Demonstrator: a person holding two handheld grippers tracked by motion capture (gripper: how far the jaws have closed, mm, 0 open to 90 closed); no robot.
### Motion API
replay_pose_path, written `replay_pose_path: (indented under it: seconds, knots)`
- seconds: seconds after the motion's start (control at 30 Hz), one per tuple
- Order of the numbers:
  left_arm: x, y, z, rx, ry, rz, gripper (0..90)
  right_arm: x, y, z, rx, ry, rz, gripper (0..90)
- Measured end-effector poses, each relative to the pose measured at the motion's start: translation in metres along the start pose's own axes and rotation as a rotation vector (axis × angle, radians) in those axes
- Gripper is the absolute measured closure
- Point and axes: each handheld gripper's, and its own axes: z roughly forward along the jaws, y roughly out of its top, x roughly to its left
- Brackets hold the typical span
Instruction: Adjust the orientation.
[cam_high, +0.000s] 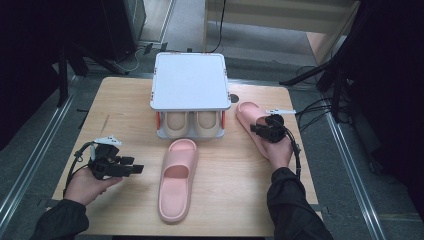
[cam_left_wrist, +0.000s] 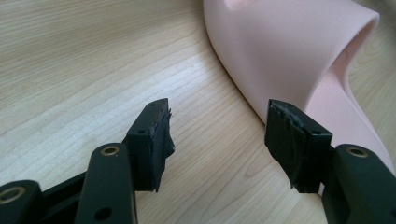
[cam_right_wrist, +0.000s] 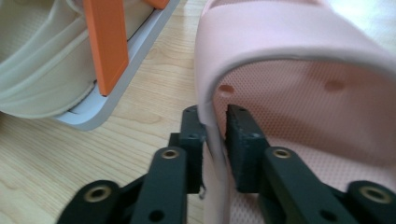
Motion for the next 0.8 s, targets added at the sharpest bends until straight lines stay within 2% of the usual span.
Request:
replay_pose_path:
  seconds: [0.03,0.1,0.17,0.27,0.33,0.57,0.67,0.8]
  knots:
    - [0.0,0.0,0.0,0.001,-0.002,0.003,40.5,0.002,0.002,-0.001,0.002,-0.016,-0.011,82.9]
    - [-0.001,0.001,0.001,0.0,-0.004,0.001,40.5,0.006,0.005,-0.006,-0.017,-0.007,-0.023,85.7]
    - [-0.001,0.001,0.001,0.002,-0.002,0.004,40.4,0.007,0.009,-0.01,-0.028,0.011,-0.002,85.8]
    - [0.0,0.001,0.001,0.001,-0.004,0.006,40.5,0.005,0.013,-0.017,-0.056,0.077,0.061,86.0]
    - [0.0,0.001,0.001,-0.005,0.003,0.014,41.7,0.008,0.015,-0.022,-0.068,0.074,0.043,86.1]
    - [-0.002,0.005,0.003,-0.009,-0.001,0.032,44.5,0.025,0.011,-0.042,-0.046,0.064,-0.005,85.8]
    - [-0.003,0.007,0.005,-0.008,-0.005,0.035,44.6,0.032,0.004,-0.052,-0.041,0.084,0.019,85.7]
    - [-0.003,0.011,0.006,-0.009,-0.013,0.043,44.6,0.043,-0.002,-0.068,-0.05,0.088,0.002,85.7]
